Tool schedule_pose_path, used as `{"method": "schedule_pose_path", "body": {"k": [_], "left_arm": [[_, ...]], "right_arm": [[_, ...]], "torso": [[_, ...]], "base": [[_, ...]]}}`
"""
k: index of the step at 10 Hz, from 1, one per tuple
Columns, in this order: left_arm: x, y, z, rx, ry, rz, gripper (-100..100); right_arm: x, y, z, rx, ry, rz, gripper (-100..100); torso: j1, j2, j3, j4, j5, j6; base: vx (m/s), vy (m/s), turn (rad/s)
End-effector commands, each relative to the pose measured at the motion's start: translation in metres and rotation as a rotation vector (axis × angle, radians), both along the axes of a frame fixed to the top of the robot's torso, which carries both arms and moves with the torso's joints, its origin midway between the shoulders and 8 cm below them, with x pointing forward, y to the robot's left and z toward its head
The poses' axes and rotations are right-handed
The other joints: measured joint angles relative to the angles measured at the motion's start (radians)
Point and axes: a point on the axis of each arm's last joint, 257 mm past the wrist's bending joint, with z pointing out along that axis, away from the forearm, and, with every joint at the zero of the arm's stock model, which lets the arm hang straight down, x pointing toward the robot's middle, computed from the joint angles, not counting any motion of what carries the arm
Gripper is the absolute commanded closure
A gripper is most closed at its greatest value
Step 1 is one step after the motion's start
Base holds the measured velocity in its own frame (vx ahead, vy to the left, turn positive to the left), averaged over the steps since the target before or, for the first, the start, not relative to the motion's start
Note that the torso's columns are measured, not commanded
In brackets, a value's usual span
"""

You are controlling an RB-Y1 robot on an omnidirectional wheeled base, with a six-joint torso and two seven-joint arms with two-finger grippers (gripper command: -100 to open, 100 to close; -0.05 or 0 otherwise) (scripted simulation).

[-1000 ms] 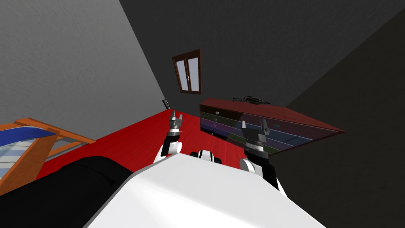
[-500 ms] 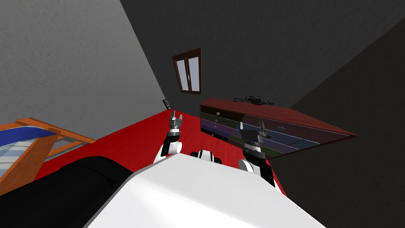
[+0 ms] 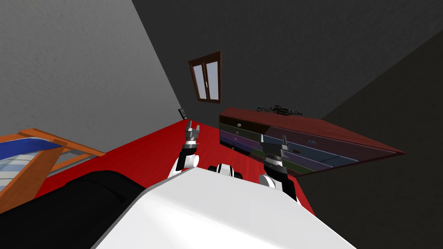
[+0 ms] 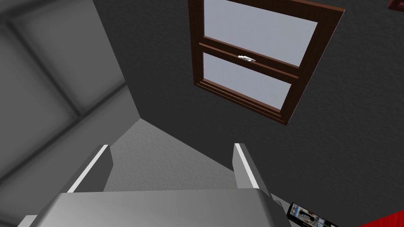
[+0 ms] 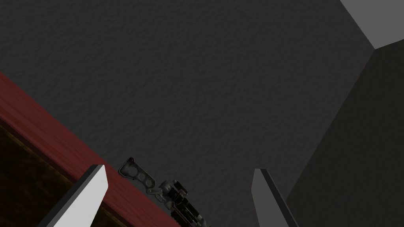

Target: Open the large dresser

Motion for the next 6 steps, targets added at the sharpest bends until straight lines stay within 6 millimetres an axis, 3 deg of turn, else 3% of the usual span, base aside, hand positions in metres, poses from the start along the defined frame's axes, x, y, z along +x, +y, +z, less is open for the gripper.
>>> {"method": "schedule_pose_path", "body": {"k": [1, 6], "left_arm": [[0.000, 0.000, 0.000, 0.000, 0.000, 0.000, 0], [0.000, 0.000, 0.000, 0.000, 0.000, 0.000, 0]], "right_arm": [[0.002, 0.000, -0.010, 0.095, 0.006, 0.055, -100], [0.006, -0.001, -0.030, 0.274, 0.015, 0.149, -100]], "torso": [[0.000, -0.001, 0.000, 0.000, 0.000, 0.000], [0.000, -0.001, 0.000, 0.000, 0.000, 0.000]], "base": [[0.049, 0.005, 0.022], [0.054, -0.003, 0.023]]}}
